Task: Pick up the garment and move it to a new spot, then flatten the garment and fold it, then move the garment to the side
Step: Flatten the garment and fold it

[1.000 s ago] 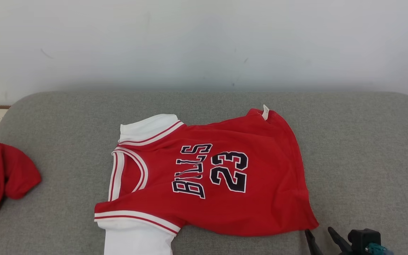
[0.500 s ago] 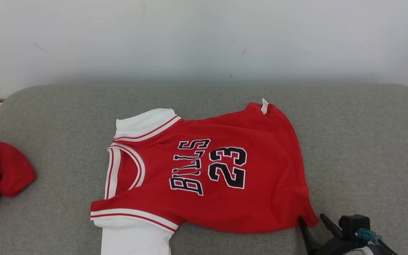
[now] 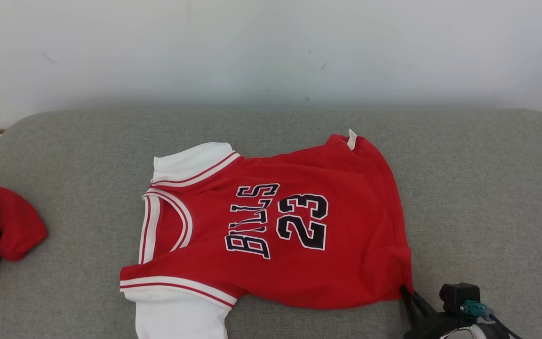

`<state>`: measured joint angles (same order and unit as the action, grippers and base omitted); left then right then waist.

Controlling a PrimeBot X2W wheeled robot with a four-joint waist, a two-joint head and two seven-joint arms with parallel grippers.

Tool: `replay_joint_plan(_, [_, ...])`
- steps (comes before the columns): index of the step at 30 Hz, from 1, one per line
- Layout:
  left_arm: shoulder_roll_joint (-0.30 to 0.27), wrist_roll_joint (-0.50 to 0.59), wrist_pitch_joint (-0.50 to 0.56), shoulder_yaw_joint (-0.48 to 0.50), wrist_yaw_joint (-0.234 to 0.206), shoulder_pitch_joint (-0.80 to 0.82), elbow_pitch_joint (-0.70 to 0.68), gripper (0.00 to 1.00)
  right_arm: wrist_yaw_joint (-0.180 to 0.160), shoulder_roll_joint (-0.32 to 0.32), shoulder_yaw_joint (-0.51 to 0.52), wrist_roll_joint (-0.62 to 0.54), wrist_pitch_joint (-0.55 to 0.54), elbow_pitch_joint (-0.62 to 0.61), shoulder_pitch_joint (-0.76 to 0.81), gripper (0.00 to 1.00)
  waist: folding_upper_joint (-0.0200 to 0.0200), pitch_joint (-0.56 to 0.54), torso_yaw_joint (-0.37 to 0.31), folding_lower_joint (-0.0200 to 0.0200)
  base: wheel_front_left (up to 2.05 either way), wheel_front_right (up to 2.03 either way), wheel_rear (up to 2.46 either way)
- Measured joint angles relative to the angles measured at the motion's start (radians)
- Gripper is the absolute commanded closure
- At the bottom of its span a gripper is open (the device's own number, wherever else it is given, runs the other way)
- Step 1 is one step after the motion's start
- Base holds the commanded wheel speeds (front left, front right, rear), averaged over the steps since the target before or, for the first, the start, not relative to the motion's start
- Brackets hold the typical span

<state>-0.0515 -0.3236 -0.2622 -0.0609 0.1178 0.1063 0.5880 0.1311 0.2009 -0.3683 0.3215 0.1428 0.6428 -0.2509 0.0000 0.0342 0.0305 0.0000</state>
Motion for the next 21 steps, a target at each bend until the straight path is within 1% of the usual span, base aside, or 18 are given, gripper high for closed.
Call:
replay_joint_plan(5, [0.001,0.002,0.0,0.007,0.003,0.002,-0.013,1.0,0.0,-0.01,-0.008,0.002,0.025,0.019,-0.013,1.0,0.0,-0.007,0.003,0.0,0.0,0.0,0.0])
replay_joint_plan(9, [-0.001,0.021,0.0,0.038,0.004,-0.015,-0.076,1.0,0.0,-0.013,-0.014,0.039,0.044,0.004,-0.006,1.0,0.0,-0.022,0.004,0.0,0.0,0.0,0.0])
replay_joint_plan(14, [-0.015,0.051,0.0,0.077,0.004,-0.074,-0.195,1.0,0.0,0.01,-0.03,0.105,0.038,-0.082,0.046,1.0,0.0,-0.043,0.006,-0.0002,0.0,0.0,0.0])
replay_joint_plan(16, [-0.017,0.062,0.0,0.081,0.003,-0.105,-0.256,1.0,0.0,0.028,-0.036,0.115,0.021,-0.12,0.073,1.0,0.0,-0.05,0.006,-0.0002,0.0,0.0,0.0])
replay_joint_plan(21, [-0.015,0.078,0.0,0.079,-0.007,-0.168,-0.392,1.0,0.0,0.046,-0.032,0.156,-0.026,-0.235,0.152,1.0,0.0,-0.065,0.006,-0.0002,0.0,0.0,0.0])
